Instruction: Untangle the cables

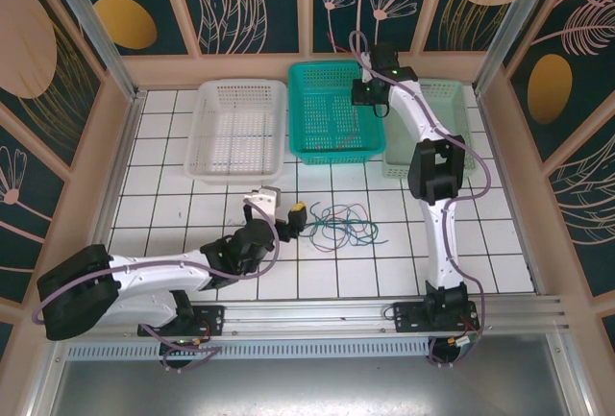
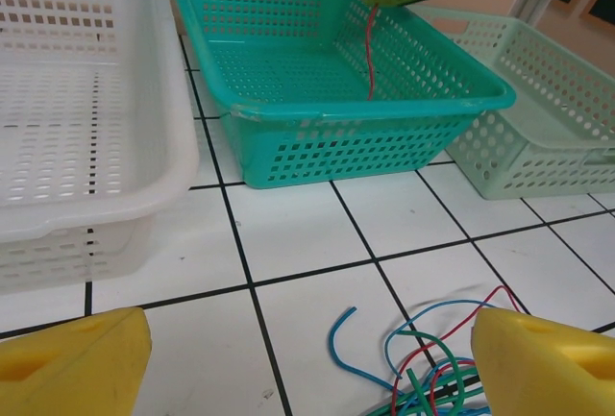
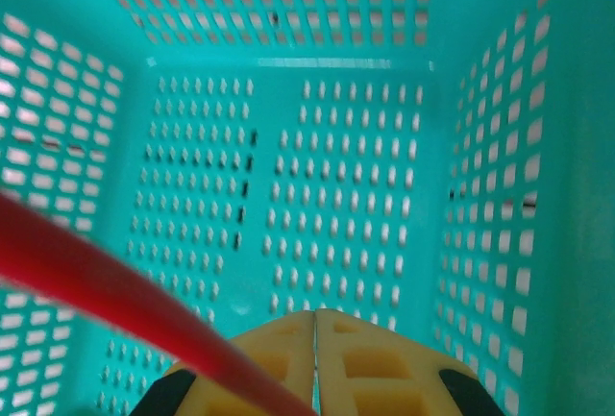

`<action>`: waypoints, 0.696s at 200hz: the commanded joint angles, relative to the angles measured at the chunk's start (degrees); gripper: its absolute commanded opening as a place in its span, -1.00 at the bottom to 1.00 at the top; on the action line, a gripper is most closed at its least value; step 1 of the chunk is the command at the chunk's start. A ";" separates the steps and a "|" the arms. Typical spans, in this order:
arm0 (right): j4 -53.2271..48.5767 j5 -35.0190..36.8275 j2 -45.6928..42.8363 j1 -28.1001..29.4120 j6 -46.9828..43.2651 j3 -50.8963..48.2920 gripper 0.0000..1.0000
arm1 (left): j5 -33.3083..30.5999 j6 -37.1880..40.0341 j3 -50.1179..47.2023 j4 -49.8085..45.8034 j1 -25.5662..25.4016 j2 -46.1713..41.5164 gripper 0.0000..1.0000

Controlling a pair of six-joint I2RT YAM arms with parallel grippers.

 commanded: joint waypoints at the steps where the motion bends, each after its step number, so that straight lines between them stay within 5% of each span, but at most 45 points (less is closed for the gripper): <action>1: -5.73 0.31 -0.75 0.55 -2.38 1.32 -1.00 | -1.33 1.35 2.90 -1.85 0.42 1.63 0.74; 41: -7.13 0.09 -0.27 1.51 -5.41 0.83 -0.82 | -0.82 2.44 5.45 -3.93 0.82 4.08 0.75; 49: -7.30 0.32 0.01 1.81 -6.02 1.01 -0.65 | -0.78 2.44 5.84 -4.06 0.89 4.43 0.75; 65: -7.58 1.31 0.64 2.28 -6.37 1.58 0.07 | -0.49 2.35 6.73 -4.33 1.06 5.08 0.76; 75: -7.52 1.15 0.51 2.24 -5.84 2.16 0.27 | -0.36 2.22 7.33 -4.87 1.09 5.47 0.76; 139: 2.66 -4.33 -15.20 3.05 -1.95 -7.33 0.34 | -0.68 0.97 9.64 -7.74 1.16 7.76 0.76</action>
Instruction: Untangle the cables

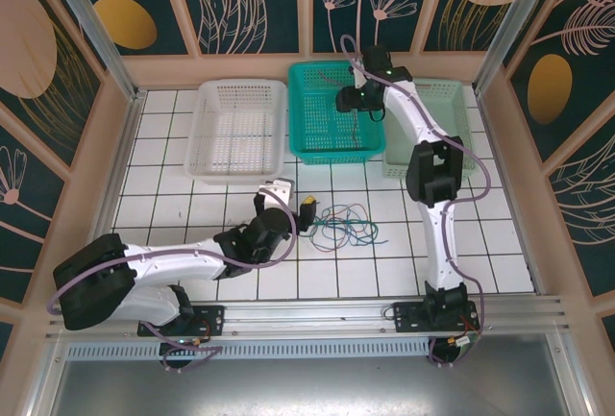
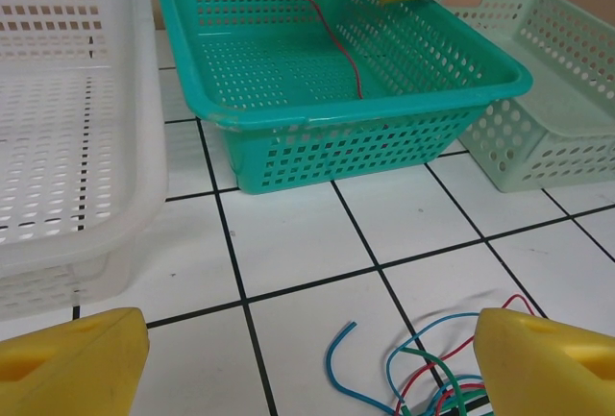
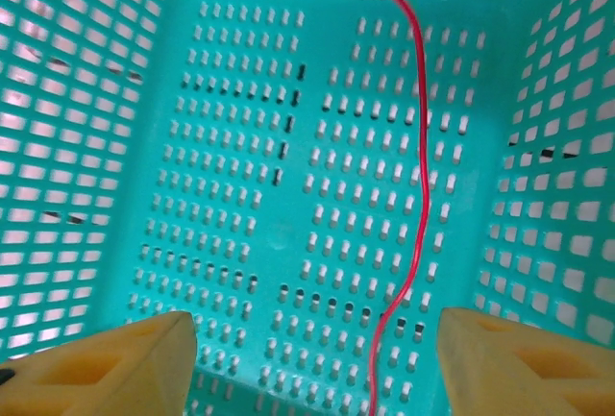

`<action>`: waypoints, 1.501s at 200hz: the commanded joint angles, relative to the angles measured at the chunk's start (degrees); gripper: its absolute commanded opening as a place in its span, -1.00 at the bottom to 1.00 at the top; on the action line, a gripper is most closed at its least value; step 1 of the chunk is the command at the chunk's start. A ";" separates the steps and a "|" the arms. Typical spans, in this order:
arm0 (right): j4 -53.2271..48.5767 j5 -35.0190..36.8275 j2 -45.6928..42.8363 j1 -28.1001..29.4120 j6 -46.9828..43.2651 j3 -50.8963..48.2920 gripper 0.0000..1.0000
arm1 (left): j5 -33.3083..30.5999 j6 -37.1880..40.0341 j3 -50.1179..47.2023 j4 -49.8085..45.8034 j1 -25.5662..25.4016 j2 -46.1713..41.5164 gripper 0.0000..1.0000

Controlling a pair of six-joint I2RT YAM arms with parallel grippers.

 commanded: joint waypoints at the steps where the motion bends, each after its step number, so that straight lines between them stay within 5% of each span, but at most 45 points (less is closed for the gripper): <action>1: 5.28 -3.36 -11.71 0.77 1.36 -4.47 0.34 | -0.67 -0.33 1.81 -2.04 0.30 1.41 0.75; 59: 24.55 -3.61 -37.59 0.97 5.13 -44.78 0.25 | 6.29 1.20 7.45 -5.21 0.46 8.58 0.45; 79: 25.87 -3.02 -43.94 0.64 7.25 -55.32 0.19 | 7.02 2.27 7.26 -3.29 0.46 8.48 0.46; 106: 26.18 -4.98 -50.62 0.55 9.59 -67.02 -0.15 | 8.31 5.14 9.11 -2.74 0.40 9.65 0.47; 131: 26.45 -10.28 -54.48 1.78 9.04 -76.28 -0.19 | 11.36 6.37 10.85 -2.23 0.41 10.81 0.47; 189: 19.58 -1.46 -52.84 6.62 8.81 -81.58 -0.20 | 12.80 4.50 8.40 -0.37 1.43 8.18 0.52; 300: 13.38 9.44 -43.99 11.87 2.66 -76.66 -0.29 | 13.53 3.76 6.51 -0.30 1.62 6.89 0.55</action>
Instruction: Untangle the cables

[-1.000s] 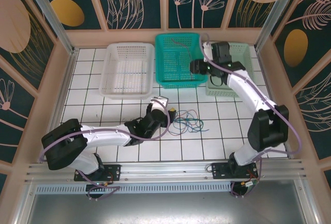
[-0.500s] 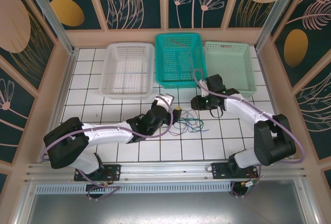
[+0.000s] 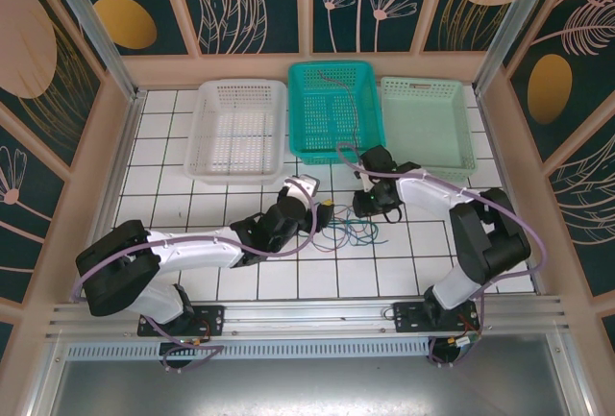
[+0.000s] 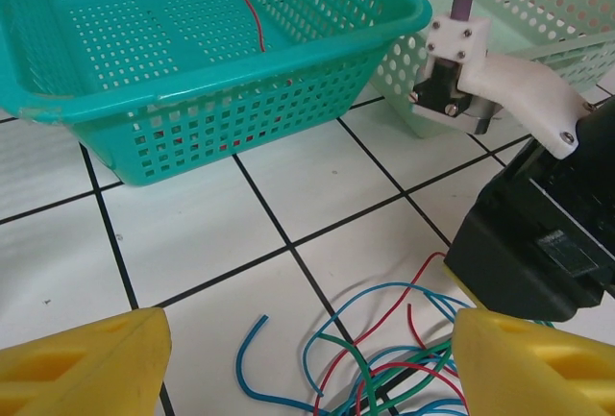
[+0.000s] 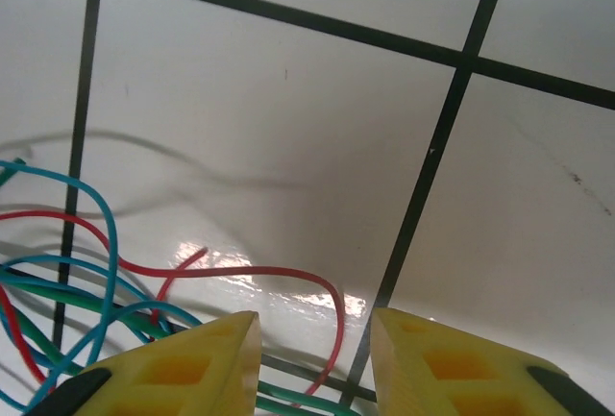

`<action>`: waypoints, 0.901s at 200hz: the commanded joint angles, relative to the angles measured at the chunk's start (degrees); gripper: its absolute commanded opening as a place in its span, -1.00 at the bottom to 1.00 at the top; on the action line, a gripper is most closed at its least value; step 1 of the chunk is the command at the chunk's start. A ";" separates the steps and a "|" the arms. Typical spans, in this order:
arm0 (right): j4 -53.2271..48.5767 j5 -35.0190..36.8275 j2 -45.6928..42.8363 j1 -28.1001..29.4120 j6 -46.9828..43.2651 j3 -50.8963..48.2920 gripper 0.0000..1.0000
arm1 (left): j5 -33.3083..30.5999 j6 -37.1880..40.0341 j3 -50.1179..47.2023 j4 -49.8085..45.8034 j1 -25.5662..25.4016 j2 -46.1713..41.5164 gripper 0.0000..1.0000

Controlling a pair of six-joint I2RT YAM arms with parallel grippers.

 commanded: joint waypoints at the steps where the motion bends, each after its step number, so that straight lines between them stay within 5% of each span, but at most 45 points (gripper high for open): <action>1: -2.29 2.75 -0.36 0.42 -2.63 1.67 -0.29 | 0.71 -0.47 -1.00 1.85 0.26 -1.21 0.55; 180: 6.56 2.75 6.89 1.29 -4.82 1.87 -0.37 | 0.52 -0.21 -1.36 2.17 0.66 -1.17 0.56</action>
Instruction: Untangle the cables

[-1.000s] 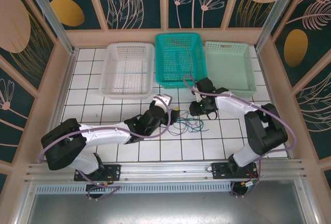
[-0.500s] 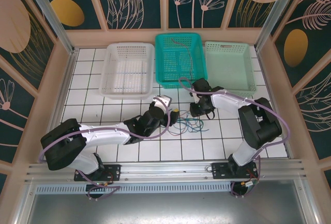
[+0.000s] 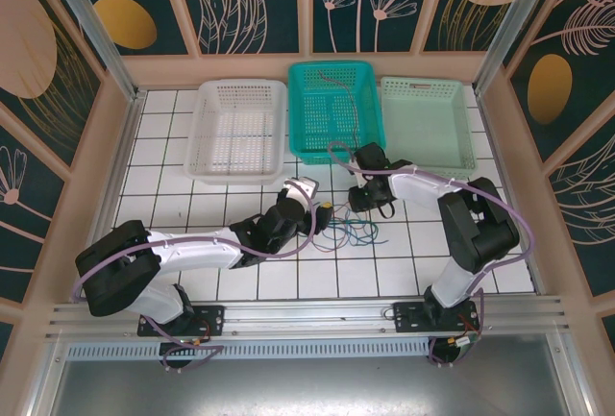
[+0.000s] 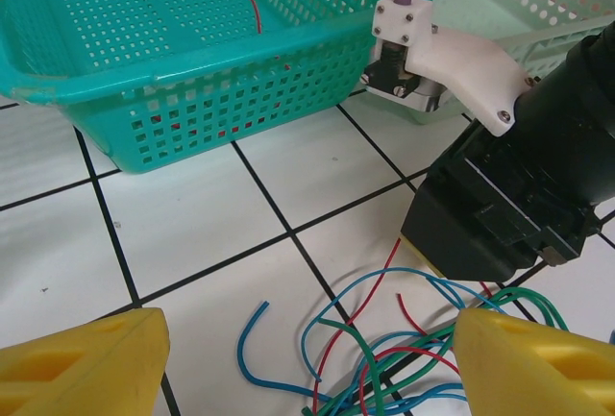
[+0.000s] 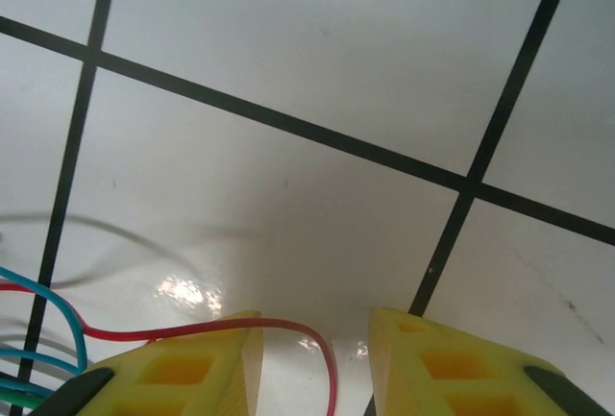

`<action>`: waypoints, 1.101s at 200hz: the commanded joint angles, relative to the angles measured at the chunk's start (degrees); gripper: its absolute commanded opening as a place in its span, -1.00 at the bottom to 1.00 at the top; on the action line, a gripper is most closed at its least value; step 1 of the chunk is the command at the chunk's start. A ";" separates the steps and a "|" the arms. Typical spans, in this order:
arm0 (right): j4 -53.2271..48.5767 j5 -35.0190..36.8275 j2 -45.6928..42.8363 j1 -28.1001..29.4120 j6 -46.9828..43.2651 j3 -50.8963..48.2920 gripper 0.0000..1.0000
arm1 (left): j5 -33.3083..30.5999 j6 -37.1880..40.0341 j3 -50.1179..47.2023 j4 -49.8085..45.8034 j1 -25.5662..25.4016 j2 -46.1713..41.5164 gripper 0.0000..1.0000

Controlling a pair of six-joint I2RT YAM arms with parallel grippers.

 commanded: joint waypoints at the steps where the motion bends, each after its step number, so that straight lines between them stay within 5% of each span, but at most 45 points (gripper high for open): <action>1: 0.90 0.22 1.69 0.58 -1.68 -0.35 -0.38 | -0.32 -0.21 -0.43 1.90 0.46 -1.15 0.56; 82: 1.61 3.18 -0.23 0.40 -3.23 -3.08 -1.00 | -0.76 -0.31 -0.95 2.06 0.44 -1.66 0.56; 172: -2.73 5.73 -18.68 0.48 -1.70 -3.53 -1.00 | -1.20 0.84 -0.65 3.29 0.52 -1.61 0.56; 220: -4.80 4.78 -24.92 2.51 -2.24 0.08 -1.00 | 1.48 7.55 2.40 5.74 0.51 0.38 0.56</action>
